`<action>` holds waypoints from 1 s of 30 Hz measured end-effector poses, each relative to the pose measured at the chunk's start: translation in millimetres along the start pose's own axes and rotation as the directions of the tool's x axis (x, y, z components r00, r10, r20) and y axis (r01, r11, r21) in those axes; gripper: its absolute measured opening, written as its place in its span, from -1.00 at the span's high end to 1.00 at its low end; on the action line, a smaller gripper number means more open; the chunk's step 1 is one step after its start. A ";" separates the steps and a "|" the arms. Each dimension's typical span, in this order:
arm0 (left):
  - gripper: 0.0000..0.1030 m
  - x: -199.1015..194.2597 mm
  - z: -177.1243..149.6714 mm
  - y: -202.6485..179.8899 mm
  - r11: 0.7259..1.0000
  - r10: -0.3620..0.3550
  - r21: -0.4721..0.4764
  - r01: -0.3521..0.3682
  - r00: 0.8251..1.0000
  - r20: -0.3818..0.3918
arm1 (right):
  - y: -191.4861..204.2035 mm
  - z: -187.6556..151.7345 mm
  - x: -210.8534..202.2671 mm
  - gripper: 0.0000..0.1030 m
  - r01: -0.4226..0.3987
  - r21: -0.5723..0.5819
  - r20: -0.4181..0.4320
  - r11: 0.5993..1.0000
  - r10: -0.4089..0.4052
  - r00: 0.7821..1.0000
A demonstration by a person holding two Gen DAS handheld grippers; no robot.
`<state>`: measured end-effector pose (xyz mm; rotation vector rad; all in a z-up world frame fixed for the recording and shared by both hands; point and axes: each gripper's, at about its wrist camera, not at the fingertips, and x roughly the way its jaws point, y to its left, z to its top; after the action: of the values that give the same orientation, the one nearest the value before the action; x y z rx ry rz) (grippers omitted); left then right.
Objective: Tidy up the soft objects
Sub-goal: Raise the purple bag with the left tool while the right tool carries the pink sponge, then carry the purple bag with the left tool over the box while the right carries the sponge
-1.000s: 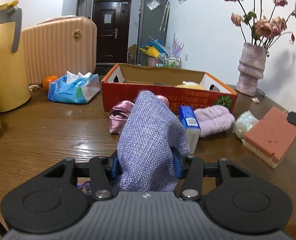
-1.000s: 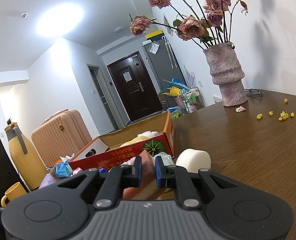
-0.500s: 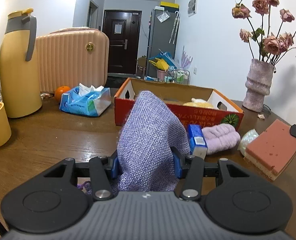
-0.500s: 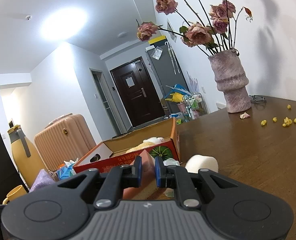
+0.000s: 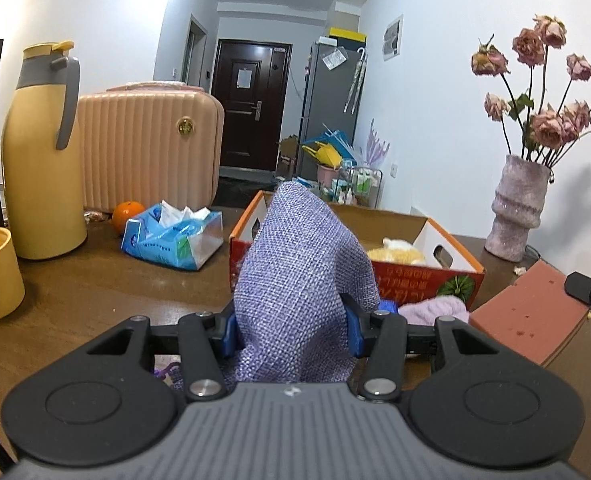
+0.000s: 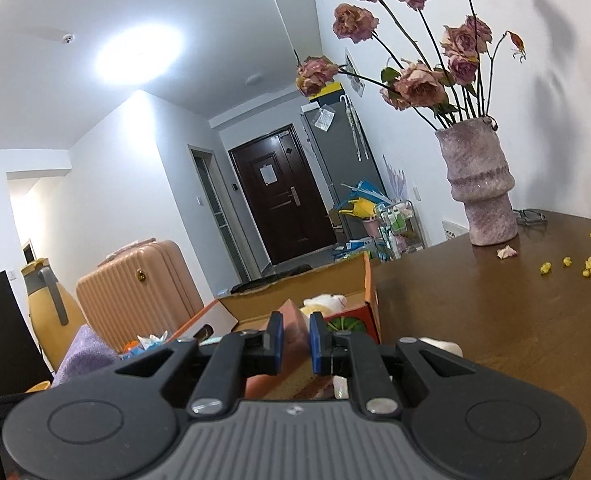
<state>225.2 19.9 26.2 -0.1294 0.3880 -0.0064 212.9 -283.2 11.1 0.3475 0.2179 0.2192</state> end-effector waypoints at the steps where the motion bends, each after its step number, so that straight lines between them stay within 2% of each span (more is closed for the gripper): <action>1: 0.04 0.4 2.1 -0.2 1.000 0.000 -0.003 0.000 1.000 0.004 | 1.3 1.5 1.5 0.75 -0.002 0.000 0.004 1.000 0.002 1.000; 30: 0.04 37.2 56.2 8.4 0.996 0.006 -0.092 0.001 0.997 0.078 | 31.8 31.5 56.9 0.75 -0.012 0.006 0.079 1.000 0.012 0.997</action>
<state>280.7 34.0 62.7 -0.2199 0.3101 0.0193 269.4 -249.7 41.6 0.3629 0.1388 0.2161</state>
